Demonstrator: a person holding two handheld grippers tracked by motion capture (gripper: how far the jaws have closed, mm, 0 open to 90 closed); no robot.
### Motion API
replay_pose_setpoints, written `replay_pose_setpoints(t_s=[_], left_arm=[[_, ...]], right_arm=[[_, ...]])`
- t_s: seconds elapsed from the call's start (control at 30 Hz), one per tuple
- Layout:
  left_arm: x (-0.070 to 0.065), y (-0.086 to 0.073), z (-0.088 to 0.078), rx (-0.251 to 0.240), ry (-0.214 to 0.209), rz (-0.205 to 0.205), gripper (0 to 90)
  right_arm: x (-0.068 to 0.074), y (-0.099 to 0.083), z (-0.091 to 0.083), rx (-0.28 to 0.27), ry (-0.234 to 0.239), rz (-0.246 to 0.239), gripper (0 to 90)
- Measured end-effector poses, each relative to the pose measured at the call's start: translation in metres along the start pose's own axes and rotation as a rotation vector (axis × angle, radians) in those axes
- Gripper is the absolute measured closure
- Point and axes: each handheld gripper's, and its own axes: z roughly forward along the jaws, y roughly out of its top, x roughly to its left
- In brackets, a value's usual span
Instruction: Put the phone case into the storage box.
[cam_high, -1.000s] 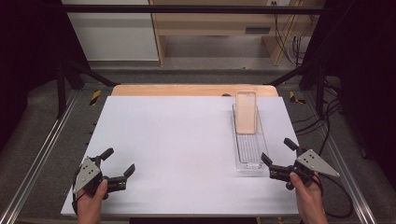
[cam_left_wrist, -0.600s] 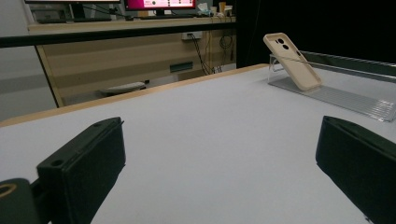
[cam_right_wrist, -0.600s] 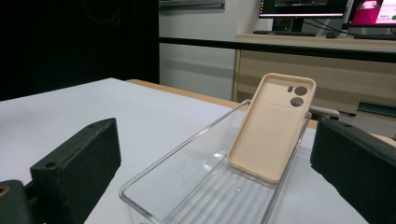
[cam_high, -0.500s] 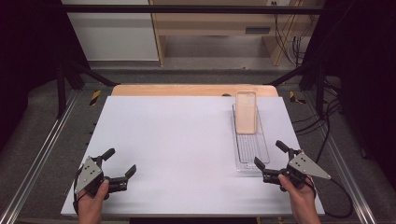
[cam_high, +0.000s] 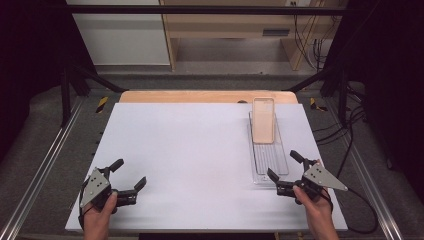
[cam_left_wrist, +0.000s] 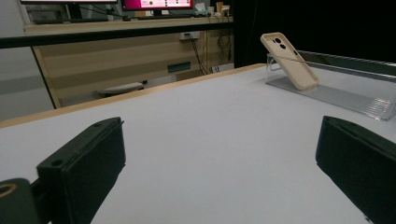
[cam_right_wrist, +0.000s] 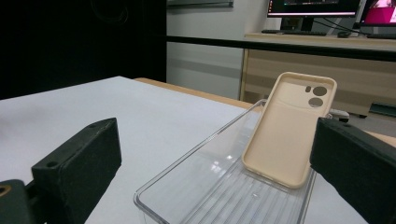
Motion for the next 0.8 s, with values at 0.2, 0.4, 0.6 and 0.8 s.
replay_pose_setpoints(t_s=[0.2, 0.4, 0.6, 0.8], left_arm=[[-0.001, 0.0, 0.001, -0.003, -0.01, 0.004, 1.4], [-0.002, 0.001, 0.001, -0.009, -0.019, 0.011, 1.4], [-0.001, 0.001, 0.001, -0.009, -0.021, 0.01, 1.4], [-0.001, 0.0, 0.001, -0.009, -0.02, 0.008, 1.4]], right_arm=[[0.0, -0.002, 0.004, 0.0, 0.004, 0.007, 2.6], [-0.001, -0.003, 0.013, 0.027, -0.008, 0.051, 3.8], [-0.004, -0.004, 0.017, 0.07, -0.029, 0.088, 4.2], [-0.006, -0.004, 0.015, 0.072, -0.04, 0.096, 4.3]])
